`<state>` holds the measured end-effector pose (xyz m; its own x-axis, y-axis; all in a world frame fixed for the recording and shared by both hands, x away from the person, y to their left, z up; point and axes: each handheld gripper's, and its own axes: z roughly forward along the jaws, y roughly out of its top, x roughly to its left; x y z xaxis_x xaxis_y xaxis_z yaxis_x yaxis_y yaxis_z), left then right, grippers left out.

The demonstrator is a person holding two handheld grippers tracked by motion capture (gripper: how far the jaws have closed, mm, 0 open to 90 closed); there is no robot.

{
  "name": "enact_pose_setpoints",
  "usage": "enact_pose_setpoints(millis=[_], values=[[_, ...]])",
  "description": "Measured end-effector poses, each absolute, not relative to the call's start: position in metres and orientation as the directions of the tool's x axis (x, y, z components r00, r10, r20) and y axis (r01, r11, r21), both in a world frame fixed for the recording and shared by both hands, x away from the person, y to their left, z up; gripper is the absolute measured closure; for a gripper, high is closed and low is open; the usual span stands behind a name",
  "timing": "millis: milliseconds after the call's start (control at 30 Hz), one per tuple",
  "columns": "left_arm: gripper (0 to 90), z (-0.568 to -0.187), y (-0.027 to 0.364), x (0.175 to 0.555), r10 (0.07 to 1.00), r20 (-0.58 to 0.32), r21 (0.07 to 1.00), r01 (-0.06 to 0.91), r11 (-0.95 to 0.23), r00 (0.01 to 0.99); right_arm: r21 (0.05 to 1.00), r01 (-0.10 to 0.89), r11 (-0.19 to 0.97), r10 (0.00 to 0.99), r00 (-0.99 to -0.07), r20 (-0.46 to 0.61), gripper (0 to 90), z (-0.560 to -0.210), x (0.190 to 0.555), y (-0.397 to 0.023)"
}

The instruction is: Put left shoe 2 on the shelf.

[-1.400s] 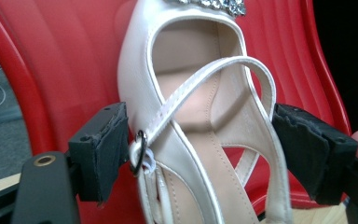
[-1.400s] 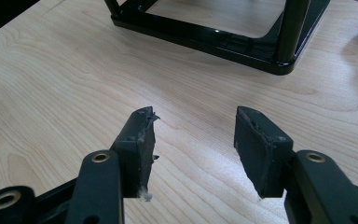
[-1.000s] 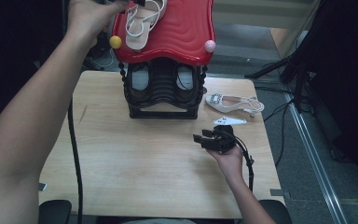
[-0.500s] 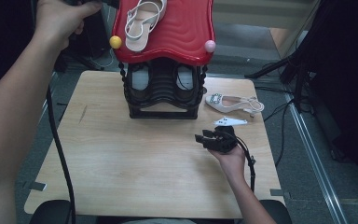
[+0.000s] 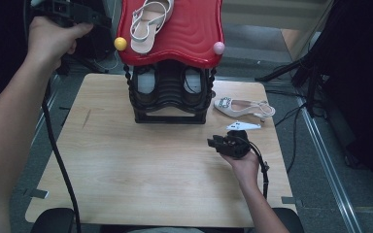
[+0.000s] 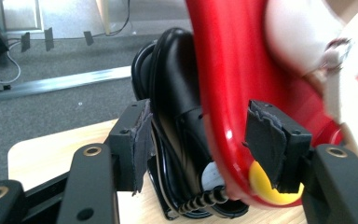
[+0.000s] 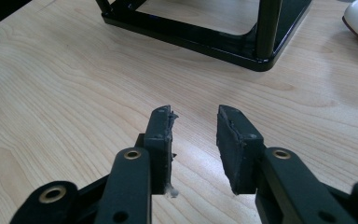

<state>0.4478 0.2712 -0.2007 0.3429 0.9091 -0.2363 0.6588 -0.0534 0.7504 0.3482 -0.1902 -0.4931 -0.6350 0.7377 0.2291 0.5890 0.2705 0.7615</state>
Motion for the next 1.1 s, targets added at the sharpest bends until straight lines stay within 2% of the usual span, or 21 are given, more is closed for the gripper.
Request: enact_pose_setpoints(millis=[167, 267, 500, 667, 767, 833, 1100], values=[[42.1, -0.217, 0.278, 0.444, 0.909, -0.235, 0.748, 0.661, -0.057, 0.345, 0.766, 0.588, 0.261, 0.735, -0.635, 0.237, 68.2, -0.494, 0.349, -0.194], [41.3, -0.229, 0.282, 0.441, 0.909, -0.238, 0.739, 0.671, -0.059, 0.342, 0.754, 0.613, 0.237, 0.749, -0.609, 0.26, 57.4, -0.495, 0.351, -0.196], [40.3, -0.263, 0.288, 0.435, 0.904, -0.267, 0.726, 0.686, -0.04, 0.335, 0.753, 0.619, 0.223, 0.765, -0.59, 0.259, 66.0, -0.495, 0.356, -0.203], [40.2, -0.283, 0.289, 0.429, 0.902, -0.276, 0.723, 0.69, -0.032, 0.331, 0.758, 0.62, 0.203, 0.775, -0.575, 0.263, 69.4, -0.493, 0.357, -0.206], [39.3, -0.29, 0.287, 0.424, 0.912, -0.251, 0.727, 0.685, -0.042, 0.323, 0.761, 0.617, 0.198, 0.777, -0.573, 0.262, 71.0, -0.491, 0.359, -0.207], [39.5, -0.296, 0.288, 0.422, 0.901, -0.286, 0.724, 0.69, -0.02, 0.325, 0.764, 0.617, 0.191, 0.779, -0.569, 0.265, 72.0, -0.49, 0.36, -0.208], [39.5, -0.323, 0.289, 0.417, 0.891, -0.321, 0.707, 0.708, 0.001, 0.32, 0.758, 0.632, 0.162, 0.784, -0.549, 0.29, 74.6, -0.487, 0.365, -0.214]])
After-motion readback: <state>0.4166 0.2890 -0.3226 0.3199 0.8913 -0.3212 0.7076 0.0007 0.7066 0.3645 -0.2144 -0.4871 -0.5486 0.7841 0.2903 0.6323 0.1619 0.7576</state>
